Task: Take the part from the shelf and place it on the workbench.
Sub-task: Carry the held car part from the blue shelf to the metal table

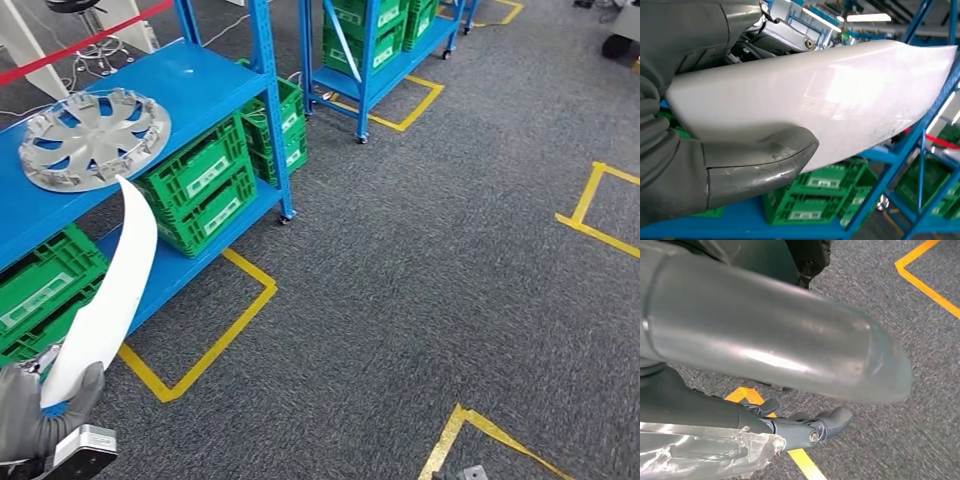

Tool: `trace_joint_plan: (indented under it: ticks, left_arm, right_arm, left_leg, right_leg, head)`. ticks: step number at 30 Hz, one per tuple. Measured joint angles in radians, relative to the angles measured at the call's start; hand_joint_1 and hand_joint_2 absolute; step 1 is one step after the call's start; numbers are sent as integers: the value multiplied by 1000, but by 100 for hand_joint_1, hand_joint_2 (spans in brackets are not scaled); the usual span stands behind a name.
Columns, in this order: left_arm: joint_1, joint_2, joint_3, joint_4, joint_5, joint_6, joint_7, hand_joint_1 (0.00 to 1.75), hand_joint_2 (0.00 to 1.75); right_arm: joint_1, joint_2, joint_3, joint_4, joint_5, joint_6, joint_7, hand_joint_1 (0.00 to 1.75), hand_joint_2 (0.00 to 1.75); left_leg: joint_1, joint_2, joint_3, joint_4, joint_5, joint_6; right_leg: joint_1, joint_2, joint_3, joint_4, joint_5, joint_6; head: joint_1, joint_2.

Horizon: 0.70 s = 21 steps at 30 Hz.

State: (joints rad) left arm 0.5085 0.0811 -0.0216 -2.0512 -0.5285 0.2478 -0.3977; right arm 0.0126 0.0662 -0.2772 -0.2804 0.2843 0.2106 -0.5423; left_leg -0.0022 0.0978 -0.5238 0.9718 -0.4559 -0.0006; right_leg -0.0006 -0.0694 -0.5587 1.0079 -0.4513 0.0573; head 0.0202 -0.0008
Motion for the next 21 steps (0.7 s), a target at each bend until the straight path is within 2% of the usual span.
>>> trace_joint_plan:
  ticks: [2, 3, 4, 6, 7, 8, 9, 10, 11, 13, 14, 15, 17, 18, 19, 21]
  left_arm:
    - [12, -8, 36, 0, 16, -39, -14, 175, 175]
    - [15, -13, 54, 0, 21, -58, -22, 175, 175]
    - [18, -19, 74, -1, 24, -77, -33, 175, 175]
    - [23, -36, 114, -3, 22, -115, -53, 175, 175]
    - [26, -46, 133, -3, 19, -132, -62, 175, 175]
    - [28, -55, 151, -3, 16, -145, -67, 175, 175]
    - [29, -63, 166, -4, 14, -154, -70, 175, 175]
    - [29, -70, 178, -4, 14, -161, -72, 175, 175]
    - [28, -76, 188, -4, 14, -166, -73, 175, 175]
    - [26, -86, 199, -6, 11, -171, -74, 175, 175]
    - [24, -90, 202, -7, 8, -173, -76, 175, 175]
    - [21, -94, 204, -8, 5, -175, -77, 175, 175]
    - [13, -99, 202, -8, -3, -179, -77, 175, 175]
    - [7, -101, 198, -8, -9, -181, -74, 175, 175]
    - [3, -103, 193, -8, -15, -180, -69, 175, 175]
    - [-3, -105, 176, -8, -23, -167, -50, 175, 175]
  right_arm:
    - [-8, 3, 1, 0, 8, -6, 19, 0, 0]
    - [-9, 4, 1, 1, 9, -10, 26, 0, 0]
    - [-11, 6, 1, 1, 8, -15, 34, 0, 0]
    - [-15, 7, 1, 2, 2, -21, 43, 0, 0]
    - [-16, 7, 1, 4, -1, -23, 45, 0, 0]
    - [-15, 7, 1, 7, -4, -25, 46, 0, 0]
    - [-12, 7, 1, 10, -6, -27, 45, 0, 0]
    - [-8, 7, 0, 13, -8, -28, 44, 0, 0]
    - [-3, 7, 0, 16, -9, -30, 41, 0, 0]
    - [4, 7, 0, 20, -12, -31, 36, 0, 0]
    - [5, 7, 0, 22, -13, -31, 34, 0, 0]
    - [7, 7, 0, 24, -14, -31, 33, 0, 0]
    - [14, 7, -2, 29, -20, -33, 30, 0, 0]
    - [20, 5, -4, 31, -25, -33, 28, 0, 0]
    - [25, 4, -6, 32, -31, -32, 27, 0, 0]
    - [29, 2, -12, 33, -40, -31, 30, 0, 0]
  left_leg:
    - [-2, 19, -2, 3, -1, -6]
    - [0, 11, -4, 9, -9, -10]
    - [3, -10, -14, 31, -29, -14]
    - [6, -67, -62, 140, -96, -17]
    - [6, -84, -95, 213, -130, -15]
    - [5, -91, -123, 272, -149, -14]
    - [4, -93, -138, 301, -149, -11]
    - [3, -96, -134, 289, -128, -7]
    - [2, -102, -113, 242, -93, -3]
    - [4, -143, -51, 107, -21, 7]
    - [6, -163, -28, 56, -6, 7]
    - [7, -176, -17, 28, -1, 7]
    - [7, -164, -14, 13, -4, 6]
    - [8, -153, -14, 10, -1, 10]
    - [10, -141, -13, 6, 2, 14]
    - [11, -114, -11, 2, 5, 20]
  right_leg:
    - [1, 20, -8, 3, 3, -18]
    - [1, 31, -11, 2, 6, -25]
    - [1, 42, -13, 1, 9, -33]
    - [1, 64, -18, -2, 16, -46]
    - [2, 77, -21, -2, 18, -50]
    - [3, 90, -22, -2, 19, -52]
    - [4, 103, -23, -2, 20, -53]
    - [5, 116, -23, -2, 21, -53]
    - [6, 130, -23, -1, 21, -53]
    - [7, 155, -24, 2, 23, -50]
    - [7, 167, -29, 5, 25, -47]
    - [7, 177, -35, 7, 27, -42]
    - [4, 198, -48, 5, 35, -30]
    - [3, 196, -54, 8, 33, -24]
    - [5, 180, -64, 22, 22, -18]
    - [7, 120, -109, 114, -33, -7]
  head:
    - [-3, 0]
    - [-4, 0]
    - [-5, 0]
    - [-9, 0]
    - [-10, 0]
    - [-11, 0]
    - [-11, 0]
    - [-11, 0]
    - [-10, 0]
    - [-10, 0]
    - [-10, 0]
    - [-10, 0]
    - [-10, 0]
    - [-10, 0]
    - [-7, 0]
    - [0, 0]
